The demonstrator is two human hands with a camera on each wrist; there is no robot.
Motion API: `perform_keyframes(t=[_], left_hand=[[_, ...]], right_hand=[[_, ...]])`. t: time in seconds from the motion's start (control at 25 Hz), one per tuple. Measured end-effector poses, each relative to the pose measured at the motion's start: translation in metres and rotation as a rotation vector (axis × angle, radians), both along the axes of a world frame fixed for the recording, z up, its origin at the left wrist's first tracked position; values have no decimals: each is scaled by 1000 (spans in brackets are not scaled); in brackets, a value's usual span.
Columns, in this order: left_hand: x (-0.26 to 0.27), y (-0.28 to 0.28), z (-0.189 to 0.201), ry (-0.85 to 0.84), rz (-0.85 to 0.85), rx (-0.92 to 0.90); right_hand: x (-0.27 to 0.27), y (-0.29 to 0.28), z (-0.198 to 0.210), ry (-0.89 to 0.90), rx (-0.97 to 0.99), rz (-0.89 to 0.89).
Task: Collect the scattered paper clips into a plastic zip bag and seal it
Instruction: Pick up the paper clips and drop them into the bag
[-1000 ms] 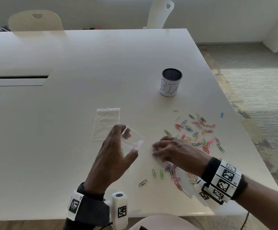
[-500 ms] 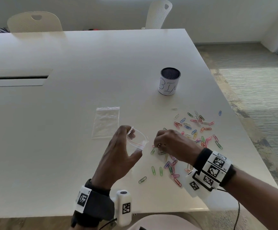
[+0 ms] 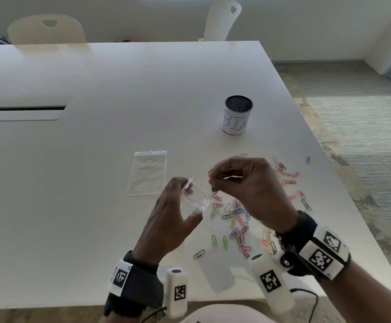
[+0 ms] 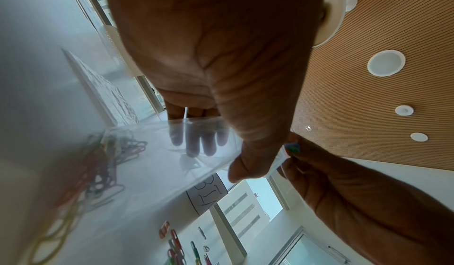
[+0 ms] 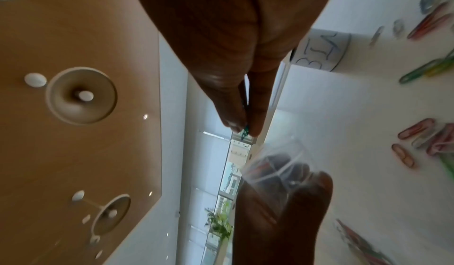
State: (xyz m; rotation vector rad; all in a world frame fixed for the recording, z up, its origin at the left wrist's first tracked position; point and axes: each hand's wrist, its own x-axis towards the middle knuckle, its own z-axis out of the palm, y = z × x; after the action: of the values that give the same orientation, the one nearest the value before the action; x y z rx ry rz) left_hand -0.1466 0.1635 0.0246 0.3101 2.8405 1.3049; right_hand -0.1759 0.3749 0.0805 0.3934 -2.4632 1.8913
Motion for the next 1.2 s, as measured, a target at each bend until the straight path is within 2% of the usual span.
perform_keyframes(t=[0.08,0.16,0.24,0.36,0.52,0.64,0.72,0.8,0.92,1.04,1.2], left_hand=[[-1,1,0,0,0,3],[-1,0,-1,-12,5,6],[-2,0,-2,-29,14,13],[-2,-2,-1,-31,15,9],[-2,-2,0,-1,2,6],[-2,-2,0,-4,-1,4],[-2,-1,1,1,-8,1],[-3,1,2,11,-18,4],[-4,2,2,18,-26,5],[-5,3,2,12,-32,-3],[-6,4,3,2,-37,-13]], right_hand=[[5,-18,-1,31,14,17],[8,-29,-8,74,107,51],[8,-32,-11,99,198,90],[8,-27,-2,118,234,140],[-3,-5,3,125,251,32],[-20,16,-17,109,422,-16],[-22,22,-36,42,644,100],[-19,19,-53,14,759,258],[-17,14,-69,61,830,421],[-19,24,-71,121,869,462],[-13,48,-62,97,930,511]])
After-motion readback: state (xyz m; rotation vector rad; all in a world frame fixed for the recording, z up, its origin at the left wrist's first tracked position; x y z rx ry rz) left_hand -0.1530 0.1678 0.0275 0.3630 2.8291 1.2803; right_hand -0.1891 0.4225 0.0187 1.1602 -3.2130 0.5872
